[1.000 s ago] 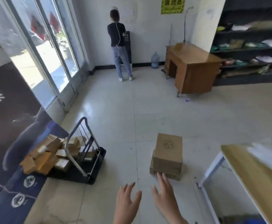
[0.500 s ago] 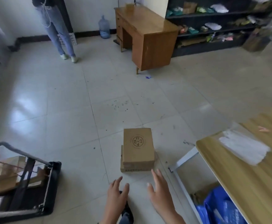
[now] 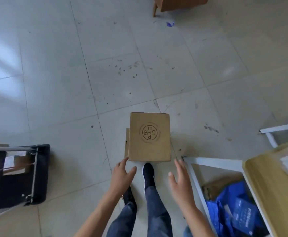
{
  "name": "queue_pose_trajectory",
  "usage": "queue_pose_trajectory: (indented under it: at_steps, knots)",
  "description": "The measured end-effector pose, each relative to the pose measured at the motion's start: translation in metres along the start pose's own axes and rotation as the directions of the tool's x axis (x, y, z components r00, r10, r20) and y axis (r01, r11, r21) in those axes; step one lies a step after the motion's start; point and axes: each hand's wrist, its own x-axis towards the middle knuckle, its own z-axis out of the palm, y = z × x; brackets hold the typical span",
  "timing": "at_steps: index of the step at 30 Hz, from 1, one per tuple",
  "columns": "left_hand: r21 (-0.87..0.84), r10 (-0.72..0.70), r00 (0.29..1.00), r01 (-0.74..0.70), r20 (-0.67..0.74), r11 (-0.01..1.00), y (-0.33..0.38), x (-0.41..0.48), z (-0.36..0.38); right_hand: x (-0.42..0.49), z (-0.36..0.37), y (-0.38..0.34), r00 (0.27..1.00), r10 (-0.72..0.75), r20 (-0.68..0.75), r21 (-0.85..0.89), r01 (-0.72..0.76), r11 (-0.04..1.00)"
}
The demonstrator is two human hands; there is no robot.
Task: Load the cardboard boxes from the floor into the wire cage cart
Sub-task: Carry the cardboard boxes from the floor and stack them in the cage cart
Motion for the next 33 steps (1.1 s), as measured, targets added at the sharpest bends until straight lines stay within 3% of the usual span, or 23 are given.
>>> queue_pose_trajectory:
  at_steps: [11,15,18,24,33]
  knots:
    - [-0.279,-0.235,0.97,0.241,0.057,0.929,-0.059,0.212,0.071,0.236,0.09,0.099,0.967,0.229,0.115,-0.021,-0.228,0.974]
    - [-0.454,-0.235,0.966,0.259,0.109,0.853,-0.066,0.269,0.093,0.295,0.108,0.122,0.924,0.341,0.171,0.065,-0.356,0.932]
    - [-0.522,-0.158,0.984,0.179,0.085,0.834,-0.059,0.288,0.104,0.313,0.117,0.124,0.915,0.362,0.18,0.115,-0.385,0.916]
    - [-0.561,-0.148,0.989,0.105,-0.03,0.821,-0.035,0.25,0.07,0.295,0.084,0.081,0.958,0.248,0.144,0.128,-0.267,0.955]
    - [-0.619,-0.211,0.926,-0.03,-0.312,0.785,0.027,0.077,-0.067,0.194,0.007,-0.1,0.981,-0.051,0.186,0.107,0.031,0.994]
